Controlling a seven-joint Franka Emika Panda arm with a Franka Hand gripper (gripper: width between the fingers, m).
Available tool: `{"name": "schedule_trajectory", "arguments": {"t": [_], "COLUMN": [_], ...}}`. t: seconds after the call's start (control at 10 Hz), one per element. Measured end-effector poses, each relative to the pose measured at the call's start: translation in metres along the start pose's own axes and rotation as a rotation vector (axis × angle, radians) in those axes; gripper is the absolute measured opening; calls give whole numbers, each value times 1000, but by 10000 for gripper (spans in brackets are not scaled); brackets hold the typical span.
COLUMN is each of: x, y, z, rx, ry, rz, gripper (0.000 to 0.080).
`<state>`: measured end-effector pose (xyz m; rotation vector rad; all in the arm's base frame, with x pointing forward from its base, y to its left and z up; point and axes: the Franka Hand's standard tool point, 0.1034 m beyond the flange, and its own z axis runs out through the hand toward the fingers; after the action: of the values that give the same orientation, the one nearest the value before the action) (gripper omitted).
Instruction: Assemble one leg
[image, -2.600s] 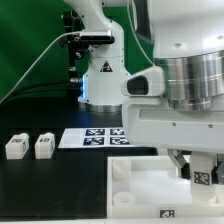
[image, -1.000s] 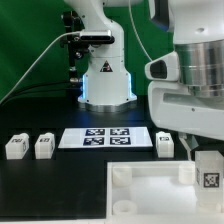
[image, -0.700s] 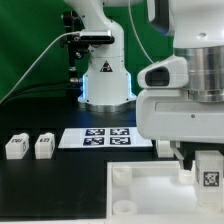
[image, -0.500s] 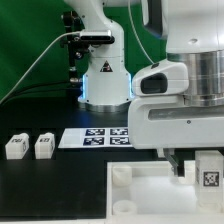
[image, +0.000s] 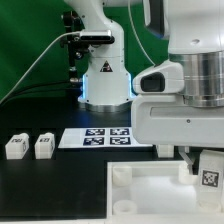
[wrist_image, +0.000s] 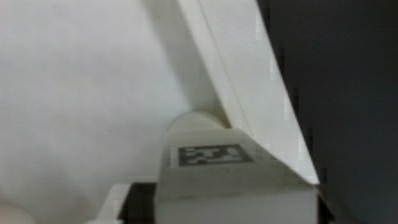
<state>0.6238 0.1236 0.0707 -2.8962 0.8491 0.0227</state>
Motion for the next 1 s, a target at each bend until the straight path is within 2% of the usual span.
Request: {"name": "schedule_trajectory", "arguments": {"t": [0.2, 0.4, 0.5, 0.6, 0.8, 0.9, 1.0], "x": [1, 9, 9, 10, 10, 10, 10], "y": [0, 1, 2, 3, 3, 3, 3], "z": [0, 1, 1, 2, 2, 2, 3], "rx": [8, 78, 123, 151, 151, 151, 150], "ry": [-5, -36, -59, -80, -83, -82, -82], "rz": [140, 578, 811, 974, 981, 979, 971], "gripper": [294, 294, 294, 294, 294, 366, 366]}}
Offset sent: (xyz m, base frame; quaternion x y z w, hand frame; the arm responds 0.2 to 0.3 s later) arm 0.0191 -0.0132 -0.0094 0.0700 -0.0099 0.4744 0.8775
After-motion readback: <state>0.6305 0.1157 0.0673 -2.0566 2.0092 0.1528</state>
